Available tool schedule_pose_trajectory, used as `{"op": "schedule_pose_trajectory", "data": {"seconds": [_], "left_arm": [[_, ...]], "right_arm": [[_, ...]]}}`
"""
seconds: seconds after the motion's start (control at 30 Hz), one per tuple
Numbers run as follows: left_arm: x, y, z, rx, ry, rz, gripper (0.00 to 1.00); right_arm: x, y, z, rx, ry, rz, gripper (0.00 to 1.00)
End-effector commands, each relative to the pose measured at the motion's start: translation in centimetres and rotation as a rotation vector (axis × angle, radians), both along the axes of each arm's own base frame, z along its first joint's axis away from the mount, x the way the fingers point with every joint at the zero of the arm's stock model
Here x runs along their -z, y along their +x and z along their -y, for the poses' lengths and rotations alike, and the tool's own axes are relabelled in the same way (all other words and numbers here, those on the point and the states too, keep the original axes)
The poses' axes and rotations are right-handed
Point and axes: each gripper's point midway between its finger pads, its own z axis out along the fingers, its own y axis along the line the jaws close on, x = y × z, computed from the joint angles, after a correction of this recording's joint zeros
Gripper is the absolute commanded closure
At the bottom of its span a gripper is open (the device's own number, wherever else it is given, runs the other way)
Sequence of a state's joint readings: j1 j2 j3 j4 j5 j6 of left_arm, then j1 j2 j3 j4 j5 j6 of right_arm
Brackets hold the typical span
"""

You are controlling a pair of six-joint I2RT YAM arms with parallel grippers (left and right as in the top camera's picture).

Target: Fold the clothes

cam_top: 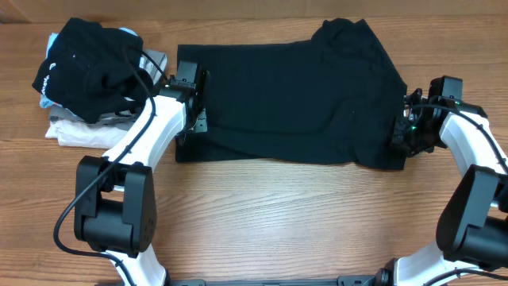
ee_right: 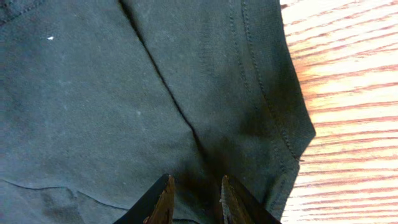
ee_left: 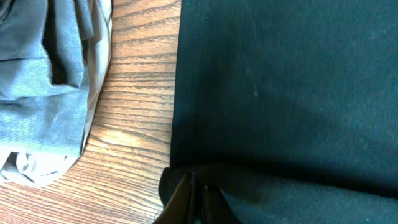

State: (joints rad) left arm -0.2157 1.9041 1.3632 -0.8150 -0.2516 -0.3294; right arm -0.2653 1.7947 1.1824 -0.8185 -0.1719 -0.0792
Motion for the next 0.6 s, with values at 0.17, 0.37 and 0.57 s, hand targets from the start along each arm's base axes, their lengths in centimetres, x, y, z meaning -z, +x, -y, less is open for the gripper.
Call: {"op": "schedule_pose_trajectory", "data": {"seconds": [0.17, 0.37, 0.57], "left_arm": [[-0.3, 0.4, -0.5, 0.008, 0.020, 0.008, 0.96], [-0.3, 0.5, -0.5, 0.008, 0.020, 0.010, 0.96], [-0.3, 0.7, -0.6, 0.003, 0.022, 0.020, 0.96]], "right_arm": [[2.4, -0.2, -0.6, -0.009, 0.025, -0.042, 0.65], [2.1, 0.7, -0.4, -0.002, 0.022, -0.011, 0.95], [-1.8, 4.9, 0.3, 0.009, 0.015, 0.120, 0.96]]}}
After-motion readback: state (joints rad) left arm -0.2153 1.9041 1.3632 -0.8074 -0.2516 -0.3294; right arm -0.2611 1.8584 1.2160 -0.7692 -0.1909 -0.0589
